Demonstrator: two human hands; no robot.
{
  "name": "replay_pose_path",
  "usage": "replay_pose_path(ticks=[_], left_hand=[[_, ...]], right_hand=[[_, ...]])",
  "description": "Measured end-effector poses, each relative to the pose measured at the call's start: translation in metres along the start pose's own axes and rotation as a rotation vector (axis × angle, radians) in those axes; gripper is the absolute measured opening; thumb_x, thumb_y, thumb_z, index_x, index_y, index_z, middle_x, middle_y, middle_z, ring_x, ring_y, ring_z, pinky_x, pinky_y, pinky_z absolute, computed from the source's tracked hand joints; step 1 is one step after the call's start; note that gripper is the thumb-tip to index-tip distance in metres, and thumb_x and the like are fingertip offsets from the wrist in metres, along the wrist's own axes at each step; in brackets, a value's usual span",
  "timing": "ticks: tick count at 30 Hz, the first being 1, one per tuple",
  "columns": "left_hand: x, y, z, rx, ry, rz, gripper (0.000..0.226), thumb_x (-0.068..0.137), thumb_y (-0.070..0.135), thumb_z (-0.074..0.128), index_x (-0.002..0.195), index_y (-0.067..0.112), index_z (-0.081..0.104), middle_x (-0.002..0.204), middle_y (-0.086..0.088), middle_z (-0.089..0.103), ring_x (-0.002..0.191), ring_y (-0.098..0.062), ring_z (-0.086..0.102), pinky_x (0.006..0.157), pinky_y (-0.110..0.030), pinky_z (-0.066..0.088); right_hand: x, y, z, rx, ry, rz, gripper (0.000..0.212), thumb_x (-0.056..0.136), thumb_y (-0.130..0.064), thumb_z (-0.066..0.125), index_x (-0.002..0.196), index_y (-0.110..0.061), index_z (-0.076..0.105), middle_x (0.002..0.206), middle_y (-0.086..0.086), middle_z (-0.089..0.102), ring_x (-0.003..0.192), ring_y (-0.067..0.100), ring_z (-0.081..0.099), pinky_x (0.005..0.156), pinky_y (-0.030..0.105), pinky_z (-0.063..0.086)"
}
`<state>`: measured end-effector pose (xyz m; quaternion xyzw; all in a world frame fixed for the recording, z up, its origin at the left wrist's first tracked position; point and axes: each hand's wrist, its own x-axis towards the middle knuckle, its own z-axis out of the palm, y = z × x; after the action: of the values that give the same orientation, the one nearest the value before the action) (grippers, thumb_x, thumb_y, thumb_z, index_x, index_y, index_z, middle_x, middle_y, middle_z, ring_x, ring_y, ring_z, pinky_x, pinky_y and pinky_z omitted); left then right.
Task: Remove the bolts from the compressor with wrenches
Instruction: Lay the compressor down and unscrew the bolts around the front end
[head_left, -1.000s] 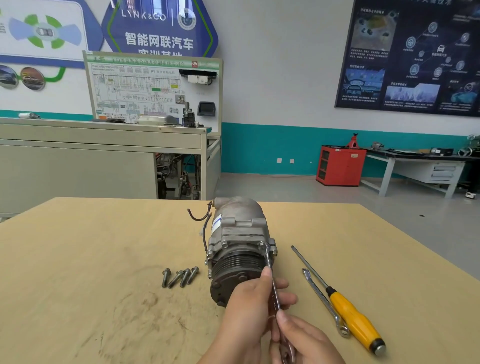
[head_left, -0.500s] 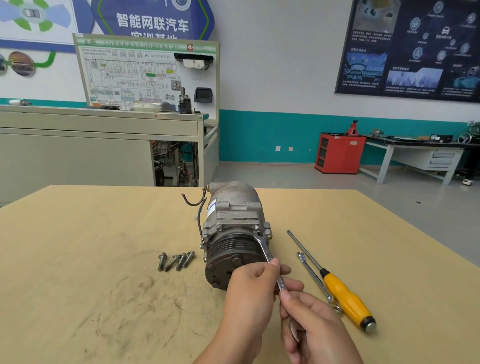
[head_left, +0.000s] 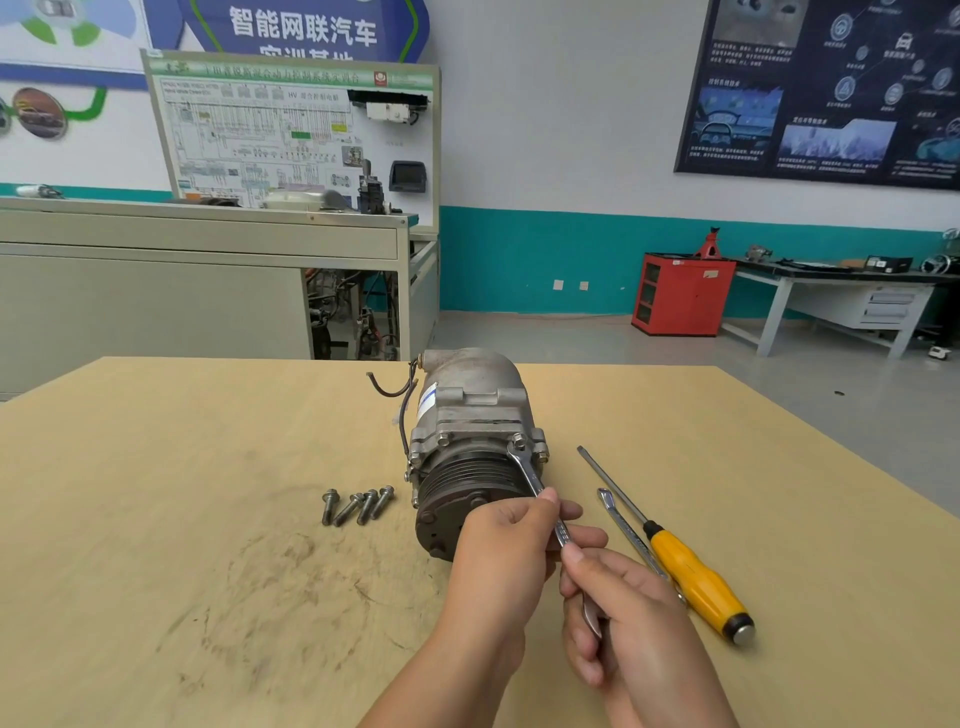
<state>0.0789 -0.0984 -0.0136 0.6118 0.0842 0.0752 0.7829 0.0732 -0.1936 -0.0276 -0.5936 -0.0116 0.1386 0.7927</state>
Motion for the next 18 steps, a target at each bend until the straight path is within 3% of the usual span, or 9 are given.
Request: replay_pose_path(ticks=[13, 18], left_hand=[[-0.0023, 0.0024, 0.0039, 0.023, -0.004, 0.020, 0.031, 0.098, 0.025, 0.048, 0.083, 0.007, 0.068, 0.073, -0.006, 0.074, 0.044, -0.004, 0.056, 0.057, -0.018, 0.047], [-0.0027, 0.0059, 0.0052, -0.032, -0.045, -0.033, 0.031, 0.099, 0.024, 0.047, 0.087, 0.004, 0.067, 0.072, -0.005, 0.074, 0.050, -0.011, 0.053, 0.052, -0.014, 0.049]], right_hand=[[-0.0032, -0.0001, -0.0011, -0.036, 0.025, -0.048, 0.047, 0.091, -0.019, 0.055, 0.044, -0.014, 0.059, 0.036, 0.006, 0.038, 0.026, 0.011, 0.029, 0.030, 0.014, 0.023], [-0.0057, -0.0069, -0.0016, 0.003, 0.009, -0.056, 0.041, 0.091, -0.015, 0.054, 0.050, -0.010, 0.053, 0.035, 0.005, 0.032, 0.025, 0.009, 0.023, 0.031, 0.011, 0.018]])
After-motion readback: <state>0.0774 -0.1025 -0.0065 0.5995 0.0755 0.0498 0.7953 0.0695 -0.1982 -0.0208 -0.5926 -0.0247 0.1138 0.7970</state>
